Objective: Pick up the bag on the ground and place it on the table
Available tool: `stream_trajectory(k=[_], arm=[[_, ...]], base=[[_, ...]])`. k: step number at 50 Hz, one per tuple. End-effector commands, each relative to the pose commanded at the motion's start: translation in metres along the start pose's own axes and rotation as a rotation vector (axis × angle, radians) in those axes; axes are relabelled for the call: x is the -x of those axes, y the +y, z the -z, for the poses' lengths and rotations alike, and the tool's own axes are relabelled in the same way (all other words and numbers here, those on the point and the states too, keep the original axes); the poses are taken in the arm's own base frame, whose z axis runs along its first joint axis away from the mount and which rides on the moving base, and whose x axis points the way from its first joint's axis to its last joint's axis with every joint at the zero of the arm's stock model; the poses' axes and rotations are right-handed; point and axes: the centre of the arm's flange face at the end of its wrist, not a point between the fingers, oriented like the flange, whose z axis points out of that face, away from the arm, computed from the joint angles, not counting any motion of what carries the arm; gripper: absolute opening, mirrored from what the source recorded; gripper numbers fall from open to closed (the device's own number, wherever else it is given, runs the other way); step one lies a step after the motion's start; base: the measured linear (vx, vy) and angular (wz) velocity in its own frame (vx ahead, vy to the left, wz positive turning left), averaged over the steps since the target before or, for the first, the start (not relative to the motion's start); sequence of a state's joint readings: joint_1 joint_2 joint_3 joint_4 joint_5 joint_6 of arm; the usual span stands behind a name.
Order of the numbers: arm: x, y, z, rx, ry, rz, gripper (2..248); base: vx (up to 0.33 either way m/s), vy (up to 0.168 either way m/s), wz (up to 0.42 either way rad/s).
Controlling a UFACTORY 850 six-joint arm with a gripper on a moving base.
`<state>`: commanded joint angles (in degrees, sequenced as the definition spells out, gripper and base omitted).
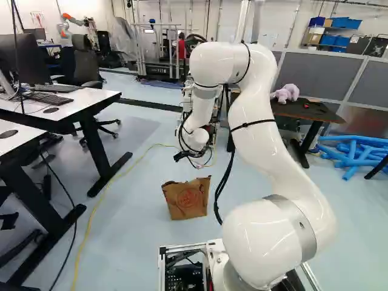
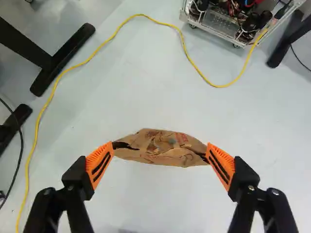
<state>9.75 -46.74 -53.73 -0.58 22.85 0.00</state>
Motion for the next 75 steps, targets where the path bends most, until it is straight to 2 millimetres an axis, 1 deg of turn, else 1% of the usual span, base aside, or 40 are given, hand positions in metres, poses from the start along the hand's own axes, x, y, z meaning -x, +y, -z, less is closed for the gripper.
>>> stream_trajectory(k=[8,28,75], arm=[[0.004,0.000,-0.011,-0.001,-0.013,0.041,247],[0.014,0.000,-0.037,-0.006,-0.048,0.242,247],[0.052,0.000,-0.099,-0.092,-0.237,0.732,247]], base=[[0.000,0.000,0.000],[0.000,0.000,0.000],[0.000,0.000,0.000]])
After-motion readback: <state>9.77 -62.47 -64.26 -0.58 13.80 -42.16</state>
